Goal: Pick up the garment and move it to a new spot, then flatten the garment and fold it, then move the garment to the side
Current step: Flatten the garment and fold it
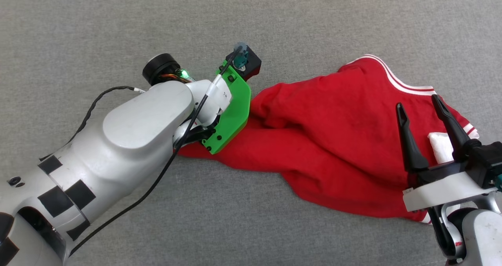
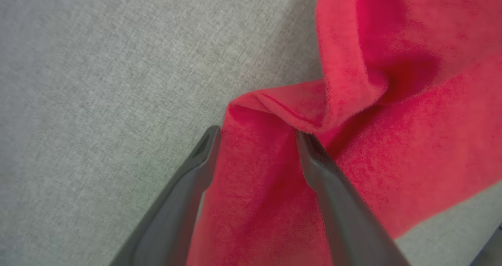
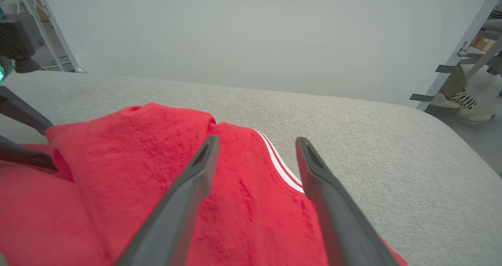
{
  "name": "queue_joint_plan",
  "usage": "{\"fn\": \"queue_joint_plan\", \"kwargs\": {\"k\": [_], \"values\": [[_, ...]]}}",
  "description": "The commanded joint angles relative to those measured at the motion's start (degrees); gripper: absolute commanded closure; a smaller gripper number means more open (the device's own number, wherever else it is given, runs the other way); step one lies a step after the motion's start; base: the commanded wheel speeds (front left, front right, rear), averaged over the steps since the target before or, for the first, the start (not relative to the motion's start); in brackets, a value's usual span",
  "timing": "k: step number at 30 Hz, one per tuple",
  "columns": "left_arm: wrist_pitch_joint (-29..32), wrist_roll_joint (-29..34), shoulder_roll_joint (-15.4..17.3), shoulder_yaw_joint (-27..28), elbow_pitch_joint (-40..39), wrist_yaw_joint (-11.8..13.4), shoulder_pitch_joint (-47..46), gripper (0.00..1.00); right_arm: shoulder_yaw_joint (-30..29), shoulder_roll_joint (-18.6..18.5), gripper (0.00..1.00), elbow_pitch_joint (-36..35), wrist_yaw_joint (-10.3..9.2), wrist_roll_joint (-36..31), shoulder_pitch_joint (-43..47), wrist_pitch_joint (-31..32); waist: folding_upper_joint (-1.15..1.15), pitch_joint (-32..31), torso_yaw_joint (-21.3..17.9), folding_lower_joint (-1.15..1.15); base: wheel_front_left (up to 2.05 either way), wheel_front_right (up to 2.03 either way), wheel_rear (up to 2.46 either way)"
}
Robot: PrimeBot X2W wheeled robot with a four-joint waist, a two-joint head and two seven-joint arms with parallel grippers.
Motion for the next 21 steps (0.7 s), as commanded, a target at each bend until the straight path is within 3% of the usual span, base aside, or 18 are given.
{"fn": "queue_joint_plan", "kwargs": {"k": [1, 8, 9, 10, 14, 21], "values": [[0.87, 1.24, 0.19, -0.17, 0.77, -0.15, 0.26, 0.0, 0.31, 0.1, 0.0, 0.39, -0.03, -0.26, -1.18, -0.6, 0.0, 2.56, -2.5, -0.01, 0.0, 0.0, 0.0], [8.27, 5.82, 1.76, -0.25, -2.35, -0.15, 7.05, 0.0, 0.27, 0.29, 0.0, 1.84, -0.03, -0.42, -1.97, -1.99, 0.0, 3.17, -2.81, -0.01, 0.0, 0.0, 0.0], [8.45, 5.88, 2.02, -0.25, -2.9, -0.15, 7.58, 0.6, 0.23, 0.31, 0.0, 1.96, -0.03, -0.46, -2.09, -2.18, 0.0, 3.08, -2.67, -0.01, 0.0, 0.0, 0.0], [8.08, 5.83, 2.23, -0.25, -3.17, -0.15, 7.77, 1.0, 0.26, 0.31, 0.0, 2.02, -0.03, -0.5, -2.22, -2.33, 0.0, 2.99, -2.57, -0.01, 0.0, 0.0, 0.0], [2.79, 4.83, 2.78, -0.26, -3.22, -0.15, 6.73, 1.0, -0.24, 0.09, 0.0, 2.16, -0.03, -0.9, -2.41, -2.95, 0.0, 1.74, -1.38, -0.01, 0.0, 0.0, 0.0], [-11.83, 5.38, 5.76, -0.26, -4.93, -0.15, 3.49, 1.0, -1.91, 0.0, 0.0, 2.42, -0.03, -1.23, -0.41, -3.38, 0.0, -2.81, 1.8, -0.01, 0.0, 0.0, 0.0]]}}
